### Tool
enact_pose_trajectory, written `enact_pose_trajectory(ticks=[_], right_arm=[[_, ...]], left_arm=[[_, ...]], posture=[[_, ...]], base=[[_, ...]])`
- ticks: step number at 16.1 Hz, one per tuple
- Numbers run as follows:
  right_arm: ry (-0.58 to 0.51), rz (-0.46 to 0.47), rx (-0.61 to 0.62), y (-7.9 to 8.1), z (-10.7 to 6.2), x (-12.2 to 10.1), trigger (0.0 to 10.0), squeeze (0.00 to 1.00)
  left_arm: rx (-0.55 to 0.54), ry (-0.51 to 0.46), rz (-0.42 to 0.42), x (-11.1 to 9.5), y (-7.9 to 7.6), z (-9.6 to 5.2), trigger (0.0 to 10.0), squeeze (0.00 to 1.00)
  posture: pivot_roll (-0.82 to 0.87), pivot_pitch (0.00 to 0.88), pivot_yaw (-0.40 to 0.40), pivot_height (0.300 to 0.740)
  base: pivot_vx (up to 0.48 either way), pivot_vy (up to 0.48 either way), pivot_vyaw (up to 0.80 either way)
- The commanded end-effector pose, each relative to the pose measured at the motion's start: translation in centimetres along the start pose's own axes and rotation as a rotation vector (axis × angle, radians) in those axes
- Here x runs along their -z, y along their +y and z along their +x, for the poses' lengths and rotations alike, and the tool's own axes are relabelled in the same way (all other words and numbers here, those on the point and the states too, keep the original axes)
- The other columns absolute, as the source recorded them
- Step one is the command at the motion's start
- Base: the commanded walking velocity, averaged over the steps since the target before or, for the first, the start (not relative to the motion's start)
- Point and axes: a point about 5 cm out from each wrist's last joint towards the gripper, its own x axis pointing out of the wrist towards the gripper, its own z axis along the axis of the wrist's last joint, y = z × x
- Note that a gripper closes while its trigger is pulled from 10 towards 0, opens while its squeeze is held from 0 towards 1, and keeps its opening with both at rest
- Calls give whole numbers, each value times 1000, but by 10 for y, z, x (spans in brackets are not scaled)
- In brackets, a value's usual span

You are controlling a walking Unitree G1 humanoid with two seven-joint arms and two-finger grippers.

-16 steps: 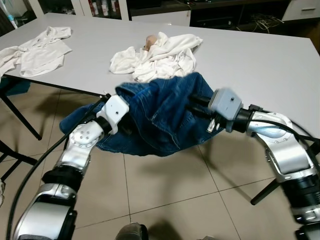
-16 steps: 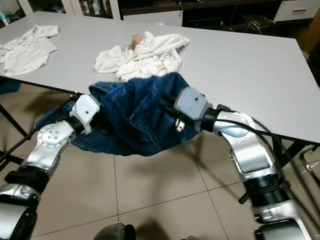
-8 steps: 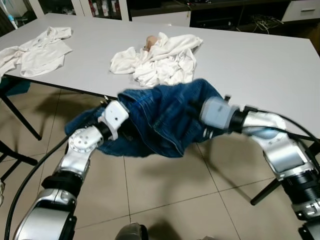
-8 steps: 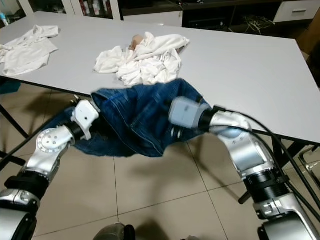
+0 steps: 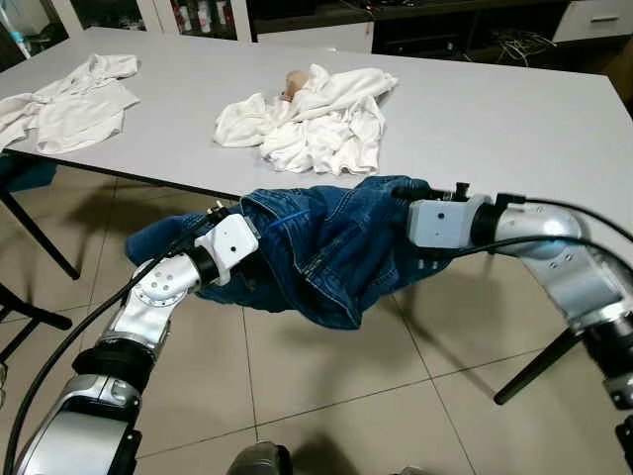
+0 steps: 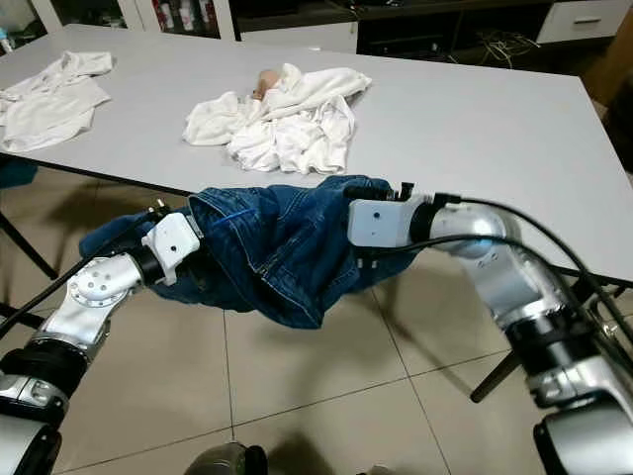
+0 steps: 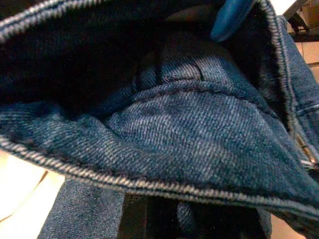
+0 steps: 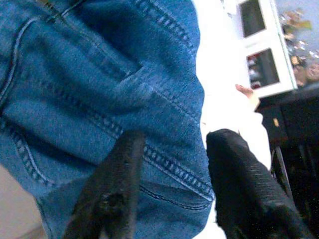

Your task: Hang hanger

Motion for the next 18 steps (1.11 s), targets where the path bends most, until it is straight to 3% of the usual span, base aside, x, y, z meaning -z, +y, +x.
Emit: enact_pose_trajectory(ticks=[1,4,5,14,18], right_arm=[[5,-24,-53,3,3,1,10000,1000],[8,15,-139,14,8,4,10000,1000],[8,27,-161,18,9,5,10000,310],[23,27,-77,11,26,4,10000,373],[-21,1,-15,-9,16,-8,10000,369]], left_arm=[[35,-11,44,-2,0,-3,0,0],[51,-20,60,-3,-2,-2,0,0],[72,-28,77,-5,-5,-2,0,0],[124,-58,108,-9,-11,1,0,0],[103,-38,103,-5,-9,-3,0,0]], posture=[[-11,0,66,740],[-5,0,61,740],[-5,0,60,740],[1,0,59,740],[2,0,58,740]], base=[[0,0,0],[0,0,0],[0,0,0],[0,0,0],[0,0,0]])
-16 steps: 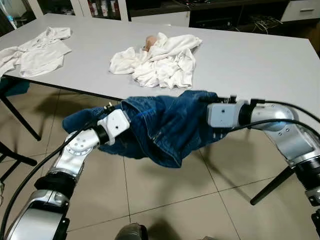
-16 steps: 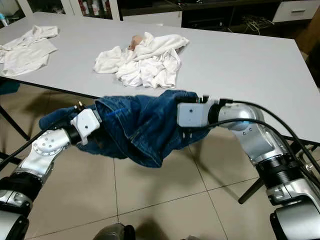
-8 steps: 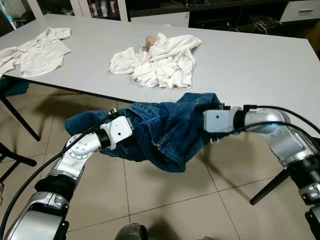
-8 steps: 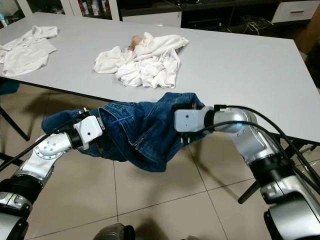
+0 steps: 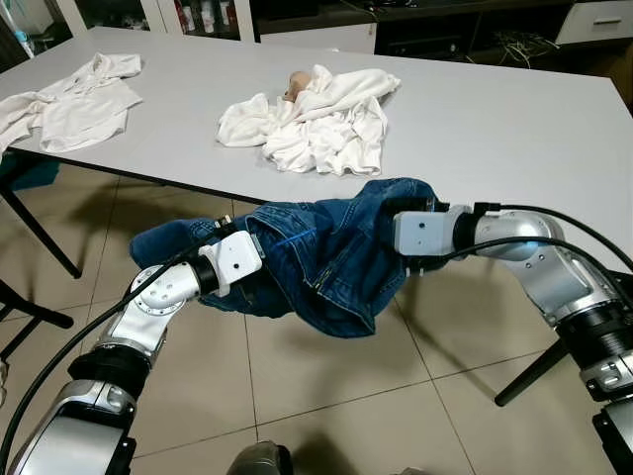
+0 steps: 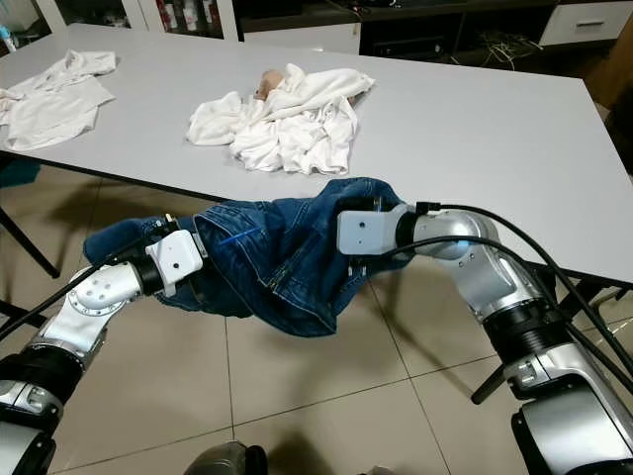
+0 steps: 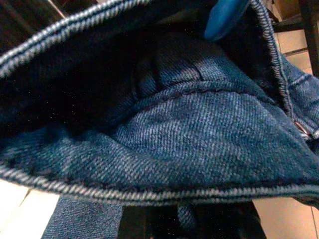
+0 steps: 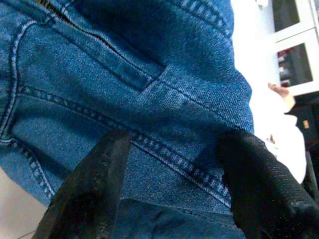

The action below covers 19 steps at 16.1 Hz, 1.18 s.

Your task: Hang hanger

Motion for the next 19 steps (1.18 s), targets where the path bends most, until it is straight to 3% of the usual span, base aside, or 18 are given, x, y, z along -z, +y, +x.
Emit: enact_pose_trajectory(ticks=[1,6,8,9,12,13,17,18,19], right_arm=[[-44,-31,59,-21,-8,-13,10000,369],[-71,-24,17,-13,-9,-18,10000,369],[-130,99,44,-12,-11,-21,10000,357],[-189,205,70,-11,-13,-24,10000,0],[-258,401,192,-16,-20,-22,10000,0],[-263,428,217,-18,-21,-21,10000,0],[-252,722,490,-43,-31,0,10000,0],[-233,845,581,-44,-33,14,10000,0],[-244,876,585,-40,-31,15,10000,0]], left_arm=[[9,-24,38,-6,3,0,0,0],[-18,-7,28,-5,5,4,0,0],[-145,-28,-71,-4,15,3,0,0],[-218,-59,-143,-6,19,2,0,0],[-277,-77,-265,-3,11,5,0,0],[-280,-79,-276,-3,10,5,0,0],[-386,-82,-380,-3,13,9,0,0],[-450,-85,-445,-3,13,11,2196,0],[-476,-97,-483,-5,9,12,4471,0]], posture=[[-3,0,59,740],[-4,0,58,740],[0,0,59,740],[2,0,60,740],[-8,0,68,740],[-8,0,68,740],[-13,0,72,740],[-7,0,71,740],[-7,0,71,740]], base=[[0,0,0],[0,0,0],[0,0,0],[0,0,0],[0,0,0],[0,0,0],[0,0,0],[0,0,0],[0,0,0]])
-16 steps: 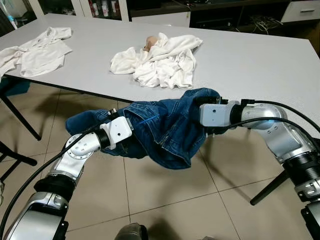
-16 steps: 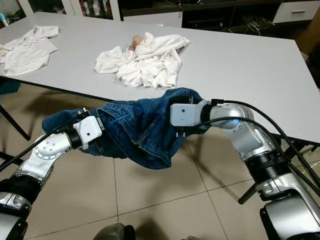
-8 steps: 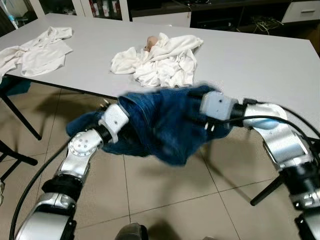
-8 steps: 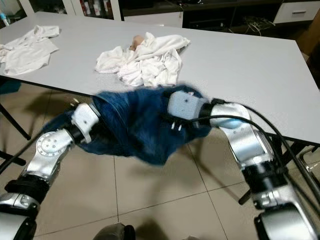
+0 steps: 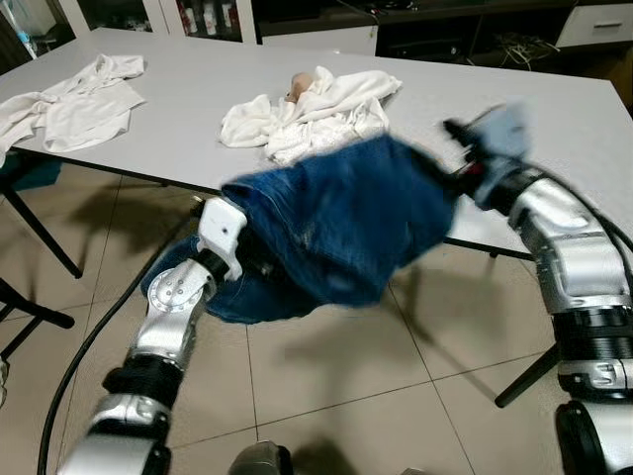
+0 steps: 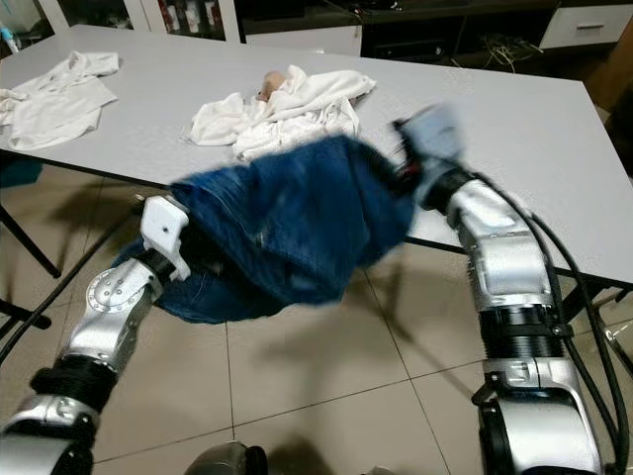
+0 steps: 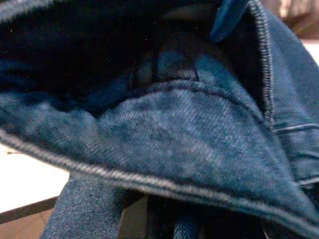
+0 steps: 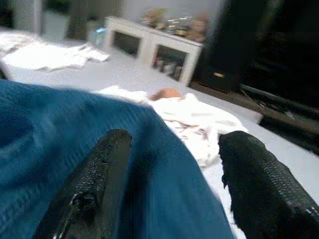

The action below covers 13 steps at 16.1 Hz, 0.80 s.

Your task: Hang hanger

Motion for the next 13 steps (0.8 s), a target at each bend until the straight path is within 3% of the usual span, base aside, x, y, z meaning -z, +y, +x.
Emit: enact_pose_trajectory(ticks=[1,2,5,8,13], right_arm=[[11,51,8,2,-1,6,10000,0],[30,85,22,5,-1,15,10000,0],[49,109,47,6,-1,22,10000,0],[81,118,23,14,2,30,10000,0],[86,111,-33,26,9,32,10000,0]], left_arm=[[-45,-31,-25,-6,2,0,5961,0],[-95,-9,-51,-2,-5,-1,10000,0],[-147,5,-91,0,-9,-4,10000,0],[-279,21,-223,-1,-17,-6,10000,0],[-350,-10,-286,-14,-25,-3,10000,0]], posture=[[-7,0,71,740],[-7,0,71,740],[7,0,66,740],[14,0,59,740],[25,0,44,740]], base=[[0,0,0],[0,0,0],[0,0,785],[0,0,729],[0,0,730]])
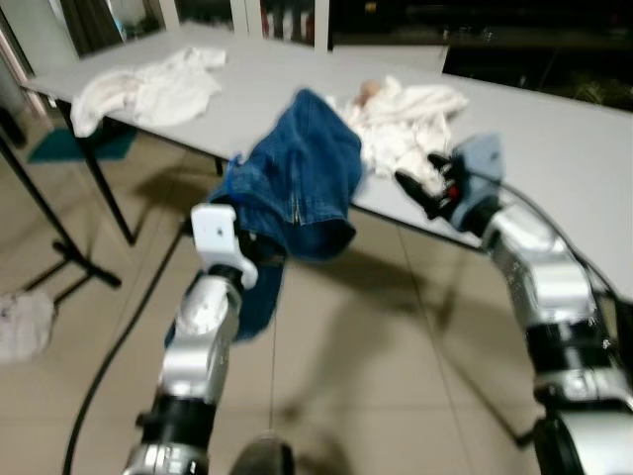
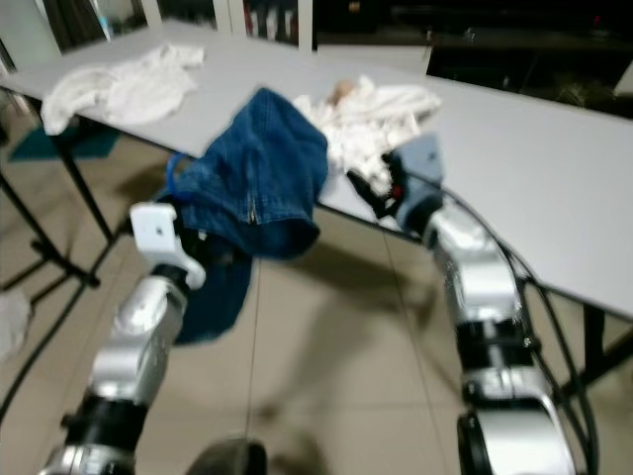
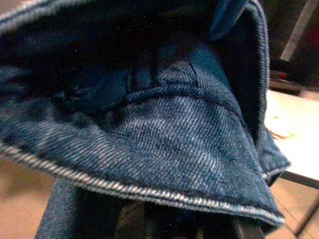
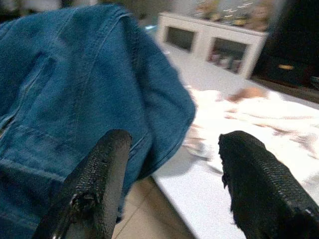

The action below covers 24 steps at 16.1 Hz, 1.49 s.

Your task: Hang hanger

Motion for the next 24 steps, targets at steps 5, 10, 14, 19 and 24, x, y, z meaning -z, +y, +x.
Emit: enact_pose_trajectory(ticks=[5,10,14,19,24], right_arm=[[7,-18,-45,8,5,0,10000,0],[5,-14,-98,18,7,4,10000,0],[7,-3,-138,30,8,8,10000,0],[13,27,-188,44,8,15,10000,0],[8,61,-184,45,12,20,10000,0]], left_arm=[[-39,1,4,-10,0,1,10000,0],[-30,9,-131,-15,-1,-1,10000,0],[-60,45,-94,-11,-2,-3,10000,0],[-176,15,-123,-15,10,-14,10000,0],[-301,28,-88,-7,13,-20,10000,0]], posture=[[26,0,45,740],[33,4,43,740],[50,6,47,740],[90,26,24,740],[126,25,6,740]], base=[[0,0,731],[0,0,730],[0,0,731],[0,0,731],[0,0,583]])
